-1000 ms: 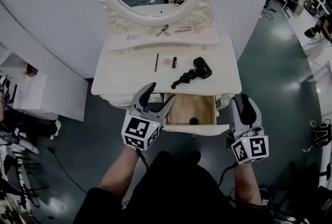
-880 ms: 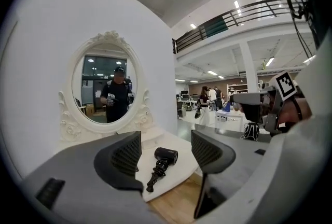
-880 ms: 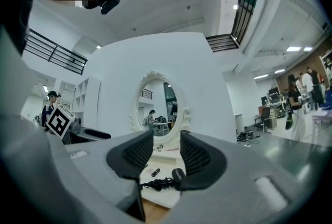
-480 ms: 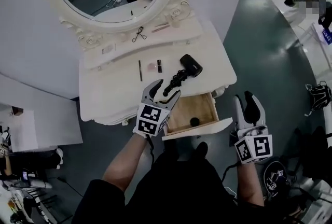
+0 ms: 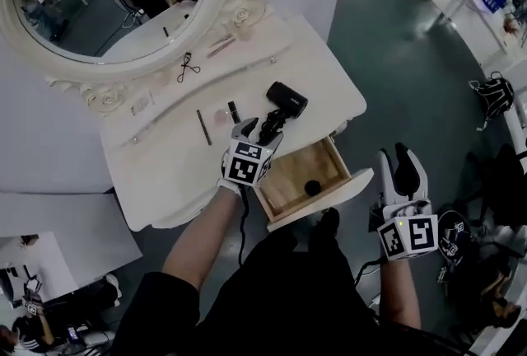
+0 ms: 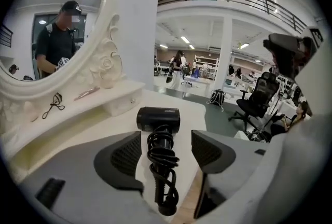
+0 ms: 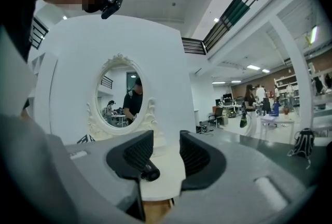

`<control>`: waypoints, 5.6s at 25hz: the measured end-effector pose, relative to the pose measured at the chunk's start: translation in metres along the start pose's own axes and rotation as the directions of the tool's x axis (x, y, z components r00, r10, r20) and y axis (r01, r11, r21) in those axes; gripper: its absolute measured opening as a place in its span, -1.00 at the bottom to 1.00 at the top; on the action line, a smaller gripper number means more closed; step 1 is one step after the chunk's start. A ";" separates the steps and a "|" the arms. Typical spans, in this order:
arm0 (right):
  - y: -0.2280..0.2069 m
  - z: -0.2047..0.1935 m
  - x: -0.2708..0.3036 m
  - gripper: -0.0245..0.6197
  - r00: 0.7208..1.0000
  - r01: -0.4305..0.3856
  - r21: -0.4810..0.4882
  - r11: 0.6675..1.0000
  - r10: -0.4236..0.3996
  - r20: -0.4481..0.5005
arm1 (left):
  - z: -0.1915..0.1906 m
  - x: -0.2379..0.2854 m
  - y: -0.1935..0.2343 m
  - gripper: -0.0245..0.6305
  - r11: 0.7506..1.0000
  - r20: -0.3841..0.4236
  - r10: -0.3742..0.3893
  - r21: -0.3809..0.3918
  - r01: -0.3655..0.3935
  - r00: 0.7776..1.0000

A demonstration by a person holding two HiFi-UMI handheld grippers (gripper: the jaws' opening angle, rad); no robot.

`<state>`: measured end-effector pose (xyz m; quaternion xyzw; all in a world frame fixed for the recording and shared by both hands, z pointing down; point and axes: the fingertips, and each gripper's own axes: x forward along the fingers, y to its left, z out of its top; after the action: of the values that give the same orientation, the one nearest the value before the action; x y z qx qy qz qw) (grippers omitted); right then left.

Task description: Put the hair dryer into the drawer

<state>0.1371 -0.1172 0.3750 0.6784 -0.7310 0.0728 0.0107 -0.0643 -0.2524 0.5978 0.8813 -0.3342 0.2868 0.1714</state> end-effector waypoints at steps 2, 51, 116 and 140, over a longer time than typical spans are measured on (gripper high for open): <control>-0.005 -0.003 -0.003 -0.44 1.000 0.027 0.001 1.000 -0.027 -0.009 | -0.009 0.020 0.005 -0.02 1.000 -0.063 -0.012 0.003 0.013 0.998; -0.044 -0.029 -0.027 -0.48 0.997 -0.056 0.078 0.995 0.060 -0.048 | -0.061 0.024 -0.100 -0.11 0.973 -0.301 -0.187 0.074 0.218 0.935; -0.047 -0.084 -0.030 -0.48 0.983 -0.065 0.085 0.994 0.078 -0.169 | -0.198 0.106 -0.130 0.13 0.941 -0.464 -0.153 0.202 0.272 0.873; 0.005 0.031 -0.005 -0.57 0.979 -0.192 0.002 0.981 0.192 0.073 | 0.148 -0.209 -0.099 -0.54 0.999 0.562 -0.025 0.032 0.009 0.827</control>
<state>0.1351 -0.1153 0.3434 0.6069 -0.7926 0.0520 -0.0259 -0.0662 -0.1519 0.3418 0.9319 -0.3579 0.0178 0.0557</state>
